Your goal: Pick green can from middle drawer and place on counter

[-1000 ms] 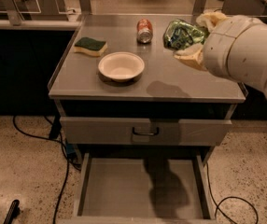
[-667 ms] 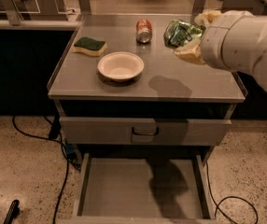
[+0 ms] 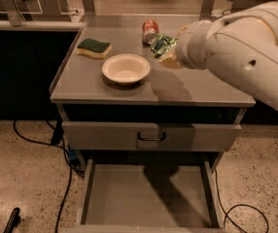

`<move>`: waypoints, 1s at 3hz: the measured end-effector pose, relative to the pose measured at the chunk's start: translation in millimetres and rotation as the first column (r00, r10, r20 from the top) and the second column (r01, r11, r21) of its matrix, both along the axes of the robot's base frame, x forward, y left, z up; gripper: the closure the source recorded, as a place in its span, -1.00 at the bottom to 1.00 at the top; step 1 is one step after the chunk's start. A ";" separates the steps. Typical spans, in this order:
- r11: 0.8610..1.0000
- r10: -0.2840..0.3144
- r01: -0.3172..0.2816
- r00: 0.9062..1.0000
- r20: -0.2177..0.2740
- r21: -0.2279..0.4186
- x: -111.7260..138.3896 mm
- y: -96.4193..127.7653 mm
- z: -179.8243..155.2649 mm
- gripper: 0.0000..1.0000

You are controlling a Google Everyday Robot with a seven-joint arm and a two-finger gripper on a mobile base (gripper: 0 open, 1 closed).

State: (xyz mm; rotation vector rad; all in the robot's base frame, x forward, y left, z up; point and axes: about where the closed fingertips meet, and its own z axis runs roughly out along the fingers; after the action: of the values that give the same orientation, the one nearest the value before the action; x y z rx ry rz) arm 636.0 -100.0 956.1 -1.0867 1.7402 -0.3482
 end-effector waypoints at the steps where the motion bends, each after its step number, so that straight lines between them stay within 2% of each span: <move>1: 0.999 -0.033 0.036 0.998 -0.059 0.040 13.2 8.3 -30.8 1.00; 2: 0.995 -0.069 0.075 0.993 -0.091 0.071 13.5 3.5 -53.9 1.00; 3: 0.993 -0.076 0.084 0.993 -0.096 0.082 13.2 3.6 -55.2 1.00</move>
Offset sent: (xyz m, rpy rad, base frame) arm 0.0138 -0.0025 -0.0907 0.1190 0.1304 -0.1245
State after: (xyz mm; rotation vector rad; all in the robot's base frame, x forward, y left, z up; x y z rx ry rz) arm 649.2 -96.4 900.9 -0.9870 1.8676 -0.2739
